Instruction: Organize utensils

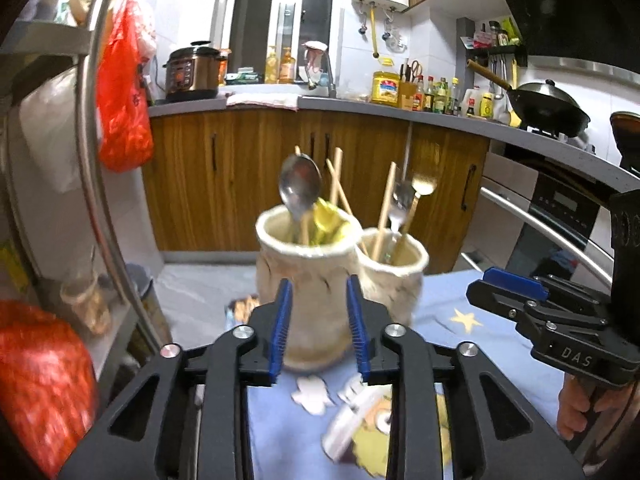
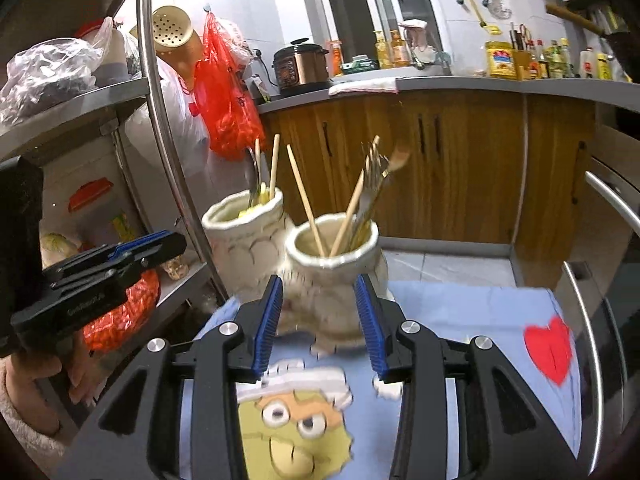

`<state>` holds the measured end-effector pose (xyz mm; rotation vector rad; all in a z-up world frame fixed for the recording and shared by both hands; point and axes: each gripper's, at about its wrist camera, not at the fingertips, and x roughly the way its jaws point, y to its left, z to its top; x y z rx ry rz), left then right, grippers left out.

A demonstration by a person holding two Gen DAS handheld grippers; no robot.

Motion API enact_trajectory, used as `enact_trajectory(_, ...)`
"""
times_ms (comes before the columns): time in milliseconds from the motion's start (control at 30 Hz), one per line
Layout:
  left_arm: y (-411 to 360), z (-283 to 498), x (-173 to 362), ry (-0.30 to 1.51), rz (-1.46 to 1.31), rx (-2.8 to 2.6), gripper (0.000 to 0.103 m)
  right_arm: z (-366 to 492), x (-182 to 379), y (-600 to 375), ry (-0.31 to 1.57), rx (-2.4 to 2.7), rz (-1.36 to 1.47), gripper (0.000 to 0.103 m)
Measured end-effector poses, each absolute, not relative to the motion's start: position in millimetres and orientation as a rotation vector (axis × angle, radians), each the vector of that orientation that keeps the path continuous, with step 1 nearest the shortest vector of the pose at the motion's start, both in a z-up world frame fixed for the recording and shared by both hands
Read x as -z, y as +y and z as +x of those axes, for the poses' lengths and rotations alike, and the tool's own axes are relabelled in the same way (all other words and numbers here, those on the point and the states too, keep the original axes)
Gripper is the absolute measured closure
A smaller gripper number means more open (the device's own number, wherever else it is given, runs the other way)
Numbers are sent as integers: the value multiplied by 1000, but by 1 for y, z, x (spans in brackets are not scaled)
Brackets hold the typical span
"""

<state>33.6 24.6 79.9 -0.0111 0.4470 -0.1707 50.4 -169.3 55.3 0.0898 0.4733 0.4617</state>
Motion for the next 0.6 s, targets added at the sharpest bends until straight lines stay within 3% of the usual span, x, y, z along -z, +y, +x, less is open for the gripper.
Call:
enact_trajectory(167,6,6,-62,408,17,128,52,30,-37,-182,414,-397,81,62)
enact_trajectory(267,-3,-5,-49,347,67,91,42,25,-20,-193,401,-383,121,54)
enact_trajectory(367,-7,-11,-38,312,89,93,30,25,-10,-200,406,-373,132,43)
enact_trajectory(500,-8,-13,-25,286,115,89,18,23,-7,-212,395,-372,180,21)
enact_trajectory(600,-6,-9,-22,302,102,93,14,19,-9,-211,375,-367,162,16)
